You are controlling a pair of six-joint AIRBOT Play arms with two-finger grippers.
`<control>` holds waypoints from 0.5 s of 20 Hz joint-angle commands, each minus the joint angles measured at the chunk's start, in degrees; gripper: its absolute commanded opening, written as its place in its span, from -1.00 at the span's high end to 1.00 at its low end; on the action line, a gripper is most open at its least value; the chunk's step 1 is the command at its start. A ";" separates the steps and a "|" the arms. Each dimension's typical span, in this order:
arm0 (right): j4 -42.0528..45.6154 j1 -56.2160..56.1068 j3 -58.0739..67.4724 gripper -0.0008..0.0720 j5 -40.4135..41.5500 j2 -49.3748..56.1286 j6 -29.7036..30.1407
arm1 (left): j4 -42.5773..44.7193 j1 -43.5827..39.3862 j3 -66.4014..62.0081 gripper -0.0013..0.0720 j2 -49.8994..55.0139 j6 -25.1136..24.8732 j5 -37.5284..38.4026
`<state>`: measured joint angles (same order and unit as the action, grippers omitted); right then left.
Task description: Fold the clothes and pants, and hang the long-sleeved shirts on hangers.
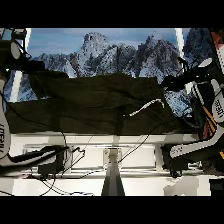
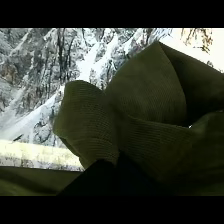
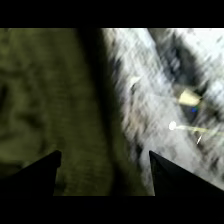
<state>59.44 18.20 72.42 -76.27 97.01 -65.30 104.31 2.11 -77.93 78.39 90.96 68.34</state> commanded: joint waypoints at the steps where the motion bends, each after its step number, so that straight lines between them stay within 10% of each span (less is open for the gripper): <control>1: 1.68 -0.09 0.72 -0.77 3.32 2.10 0.35 | -0.02 -0.11 0.02 0.92 1.27 0.15 -0.02; 10: -10.54 -2.08 0.61 -0.47 -7.98 8.63 8.94 | 0.00 -0.11 0.02 0.92 1.27 0.15 -0.07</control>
<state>52.10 17.26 73.08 -81.54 103.61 -59.27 104.31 2.00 -77.93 79.61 91.11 68.29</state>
